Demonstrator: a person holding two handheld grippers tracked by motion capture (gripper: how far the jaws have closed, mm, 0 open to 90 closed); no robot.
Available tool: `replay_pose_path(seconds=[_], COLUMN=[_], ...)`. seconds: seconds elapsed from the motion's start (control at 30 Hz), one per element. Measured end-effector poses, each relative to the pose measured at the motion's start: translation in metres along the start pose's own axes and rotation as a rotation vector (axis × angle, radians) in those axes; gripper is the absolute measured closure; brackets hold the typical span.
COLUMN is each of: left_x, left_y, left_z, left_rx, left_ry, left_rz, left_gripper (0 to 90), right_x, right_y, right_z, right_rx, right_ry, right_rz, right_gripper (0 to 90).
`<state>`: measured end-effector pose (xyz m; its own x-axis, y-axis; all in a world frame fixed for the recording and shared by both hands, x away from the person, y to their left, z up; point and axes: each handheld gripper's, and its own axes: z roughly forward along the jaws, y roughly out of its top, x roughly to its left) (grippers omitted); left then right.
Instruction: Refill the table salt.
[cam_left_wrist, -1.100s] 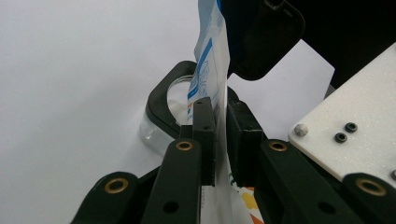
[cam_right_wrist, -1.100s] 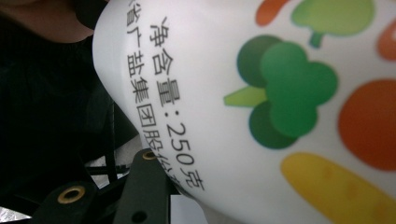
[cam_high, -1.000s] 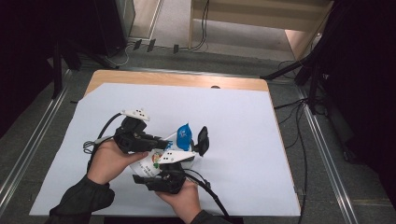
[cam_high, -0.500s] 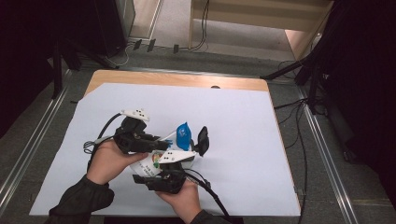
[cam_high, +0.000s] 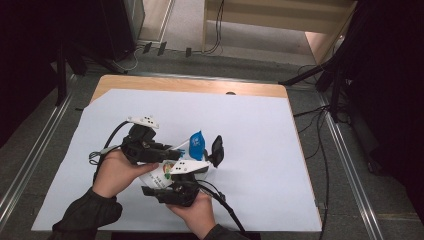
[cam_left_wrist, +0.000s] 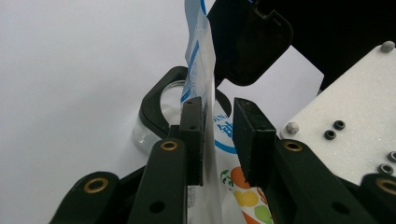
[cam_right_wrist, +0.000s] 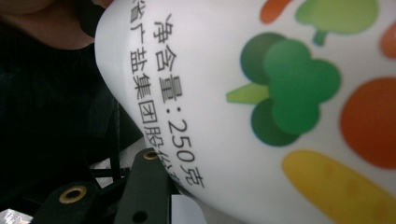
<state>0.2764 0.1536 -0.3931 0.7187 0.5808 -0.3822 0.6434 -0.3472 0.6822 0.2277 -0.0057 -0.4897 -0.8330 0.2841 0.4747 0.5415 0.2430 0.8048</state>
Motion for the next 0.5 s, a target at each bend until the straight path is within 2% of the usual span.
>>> replay_pose_path(seconds=[0.1, 0.13, 0.2, 0.27, 0.5], left_x=[-0.0003, -0.0003, -0.0010, -0.0006, -0.0010], left_y=[0.0000, 0.0001, 0.0003, 0.0000, -0.0001], left_z=[-0.0002, 0.0000, 0.0007, 0.0020, 0.0020], left_rx=[0.000, 0.000, 0.006, 0.016, 0.010], left_ry=[0.001, 0.001, 0.003, -0.002, -0.001], left_rz=[-0.003, -0.004, -0.004, -0.001, 0.000], left_gripper=[75.0, 75.2, 75.2, 75.0, 74.9], right_x=[0.0004, 0.0014, 0.0018, 0.0019, 0.0015], right_y=[0.0002, -0.0001, -0.0002, -0.0013, -0.0011], right_z=[0.0004, 0.0015, 0.0025, 0.0037, 0.0030], right_rx=[0.002, 0.010, 0.016, 0.022, 0.018], right_ry=[-0.004, -0.012, -0.018, -0.021, -0.022], right_rz=[-0.007, -0.020, -0.025, -0.022, -0.016], right_gripper=[66.0, 62.1, 61.3, 65.1, 66.6])
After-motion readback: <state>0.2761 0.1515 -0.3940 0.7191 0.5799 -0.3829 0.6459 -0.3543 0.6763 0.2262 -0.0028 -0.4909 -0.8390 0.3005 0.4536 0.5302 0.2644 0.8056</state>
